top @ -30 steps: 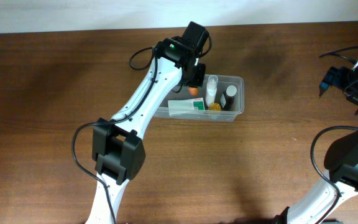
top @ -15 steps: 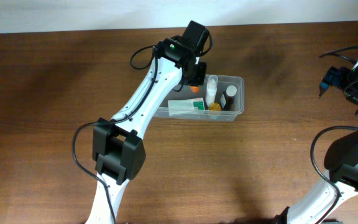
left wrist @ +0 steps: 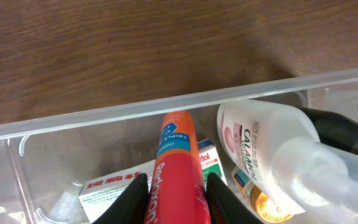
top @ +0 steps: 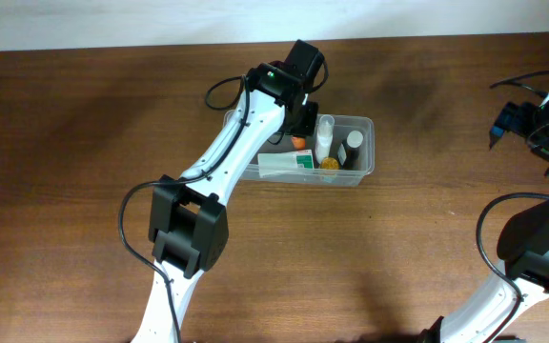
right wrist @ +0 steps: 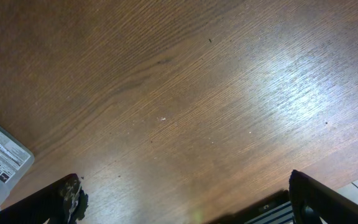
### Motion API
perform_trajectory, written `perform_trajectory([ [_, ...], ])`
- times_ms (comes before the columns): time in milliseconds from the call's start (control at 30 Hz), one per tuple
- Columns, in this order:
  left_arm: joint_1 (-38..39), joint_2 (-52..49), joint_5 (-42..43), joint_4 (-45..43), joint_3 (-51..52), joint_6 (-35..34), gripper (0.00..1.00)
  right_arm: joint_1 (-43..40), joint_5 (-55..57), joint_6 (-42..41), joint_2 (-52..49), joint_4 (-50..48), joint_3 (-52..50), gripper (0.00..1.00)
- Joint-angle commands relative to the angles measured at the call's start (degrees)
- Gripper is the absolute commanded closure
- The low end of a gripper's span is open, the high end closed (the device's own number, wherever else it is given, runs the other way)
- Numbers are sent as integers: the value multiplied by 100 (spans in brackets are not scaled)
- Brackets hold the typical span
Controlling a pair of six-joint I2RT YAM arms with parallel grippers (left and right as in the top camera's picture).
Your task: Pack container
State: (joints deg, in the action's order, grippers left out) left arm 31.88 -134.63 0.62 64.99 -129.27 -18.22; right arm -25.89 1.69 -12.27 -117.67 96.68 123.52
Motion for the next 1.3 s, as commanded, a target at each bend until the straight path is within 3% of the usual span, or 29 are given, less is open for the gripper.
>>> perform_trajectory([
  [0, 39, -17, 68, 17, -7, -61, 71, 0, 90, -48, 212, 0, 0, 2],
  [200, 37, -17, 66, 9, -7, -61, 70, 0, 90, -48, 212, -2, 0, 2],
  [267, 37, -17, 66, -9, -7, -61, 63, 0, 90, -48, 212, 0, 0, 2],
  [1133, 37, -4, 175, -354, -160, -17, 52, 0, 90, -48, 212, -2, 0, 2],
  [1267, 33, 26, 173, -216, -442, -17, 46, 0, 90, -48, 212, -2, 0, 2],
])
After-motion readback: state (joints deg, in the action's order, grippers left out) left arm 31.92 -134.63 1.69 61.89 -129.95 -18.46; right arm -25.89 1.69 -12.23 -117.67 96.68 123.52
